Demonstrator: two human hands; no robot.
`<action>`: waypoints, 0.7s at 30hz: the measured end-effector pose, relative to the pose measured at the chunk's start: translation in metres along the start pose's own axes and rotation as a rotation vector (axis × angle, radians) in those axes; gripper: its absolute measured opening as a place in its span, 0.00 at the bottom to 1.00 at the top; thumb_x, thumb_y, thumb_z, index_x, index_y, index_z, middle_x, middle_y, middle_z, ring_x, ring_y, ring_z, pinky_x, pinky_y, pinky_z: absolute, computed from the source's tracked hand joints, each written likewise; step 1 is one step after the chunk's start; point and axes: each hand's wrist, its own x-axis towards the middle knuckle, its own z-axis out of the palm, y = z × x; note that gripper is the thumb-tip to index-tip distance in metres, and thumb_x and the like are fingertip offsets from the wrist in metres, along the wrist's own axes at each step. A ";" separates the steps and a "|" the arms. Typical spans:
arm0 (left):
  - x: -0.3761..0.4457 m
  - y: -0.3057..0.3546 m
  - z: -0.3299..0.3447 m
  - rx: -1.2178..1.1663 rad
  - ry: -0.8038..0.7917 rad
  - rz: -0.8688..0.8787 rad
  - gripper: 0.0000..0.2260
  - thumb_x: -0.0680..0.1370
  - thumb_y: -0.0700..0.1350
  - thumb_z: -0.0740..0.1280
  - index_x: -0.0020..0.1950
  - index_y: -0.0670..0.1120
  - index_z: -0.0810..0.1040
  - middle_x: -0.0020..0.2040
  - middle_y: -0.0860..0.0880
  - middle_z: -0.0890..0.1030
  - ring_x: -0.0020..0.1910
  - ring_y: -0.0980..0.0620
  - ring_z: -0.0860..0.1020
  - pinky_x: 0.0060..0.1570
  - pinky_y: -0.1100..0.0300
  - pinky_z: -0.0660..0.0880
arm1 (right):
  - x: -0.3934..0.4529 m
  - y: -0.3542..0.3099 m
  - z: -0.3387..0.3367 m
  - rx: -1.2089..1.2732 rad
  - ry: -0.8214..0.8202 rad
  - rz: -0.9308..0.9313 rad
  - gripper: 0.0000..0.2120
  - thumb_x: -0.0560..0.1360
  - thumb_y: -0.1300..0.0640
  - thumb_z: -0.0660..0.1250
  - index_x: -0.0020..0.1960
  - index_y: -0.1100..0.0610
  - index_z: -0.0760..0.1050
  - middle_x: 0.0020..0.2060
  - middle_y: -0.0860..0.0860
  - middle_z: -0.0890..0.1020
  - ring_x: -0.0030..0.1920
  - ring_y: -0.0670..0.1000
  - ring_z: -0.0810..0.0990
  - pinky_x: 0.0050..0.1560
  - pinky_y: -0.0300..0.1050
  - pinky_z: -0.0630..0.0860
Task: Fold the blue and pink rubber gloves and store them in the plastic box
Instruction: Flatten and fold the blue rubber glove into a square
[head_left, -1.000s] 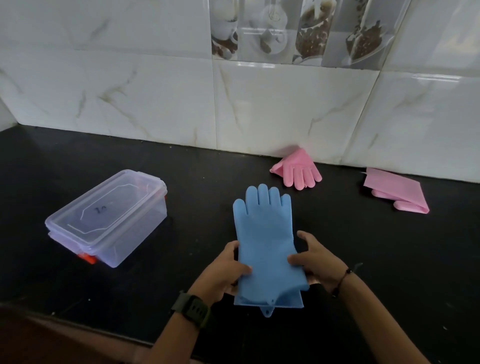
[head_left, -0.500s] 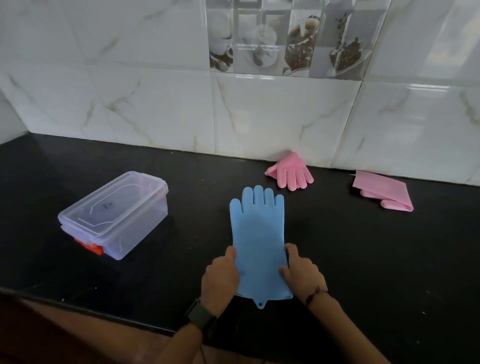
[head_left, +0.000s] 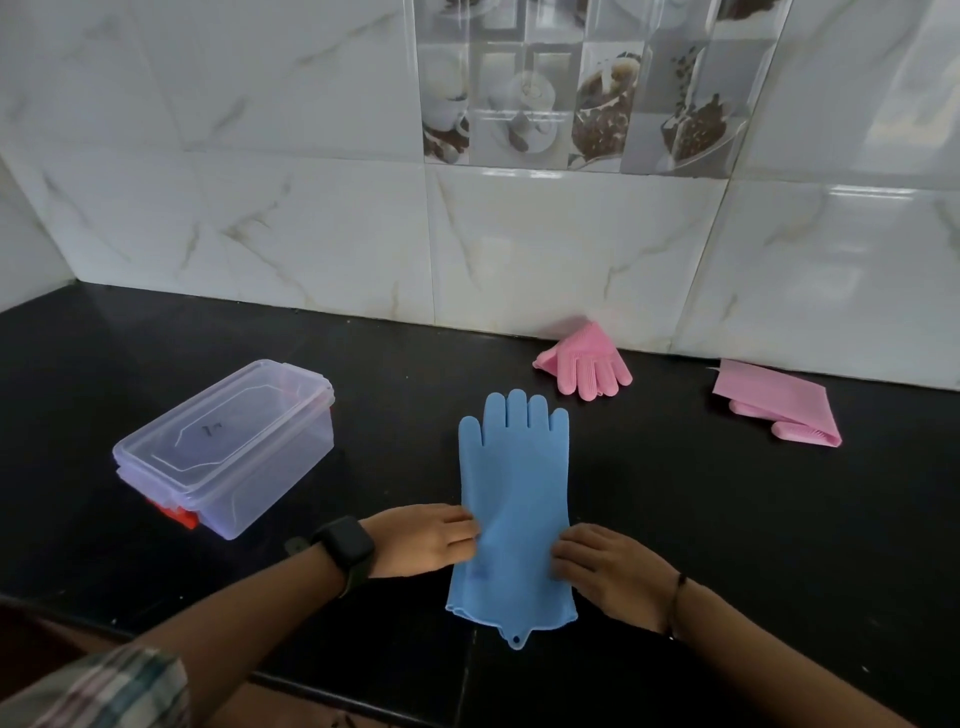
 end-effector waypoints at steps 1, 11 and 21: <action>0.002 0.001 0.003 -0.056 0.017 -0.031 0.09 0.71 0.43 0.72 0.51 0.47 0.80 0.52 0.49 0.83 0.52 0.51 0.82 0.55 0.58 0.80 | 0.007 -0.002 0.000 0.093 0.007 0.073 0.09 0.71 0.50 0.65 0.48 0.50 0.81 0.46 0.46 0.84 0.48 0.45 0.83 0.52 0.38 0.78; 0.045 -0.015 -0.008 -1.430 0.165 -1.358 0.04 0.77 0.40 0.62 0.51 0.46 0.70 0.49 0.48 0.74 0.41 0.52 0.75 0.37 0.62 0.74 | 0.083 0.036 0.001 1.004 0.079 1.139 0.18 0.75 0.62 0.62 0.63 0.59 0.65 0.42 0.54 0.76 0.39 0.51 0.76 0.38 0.43 0.77; 0.016 -0.045 0.018 0.007 -0.028 -0.208 0.26 0.72 0.37 0.66 0.70 0.47 0.69 0.78 0.47 0.55 0.76 0.45 0.44 0.75 0.41 0.51 | 0.042 0.043 0.005 -0.050 -0.074 0.200 0.27 0.65 0.50 0.75 0.62 0.53 0.76 0.61 0.53 0.80 0.61 0.55 0.79 0.60 0.48 0.76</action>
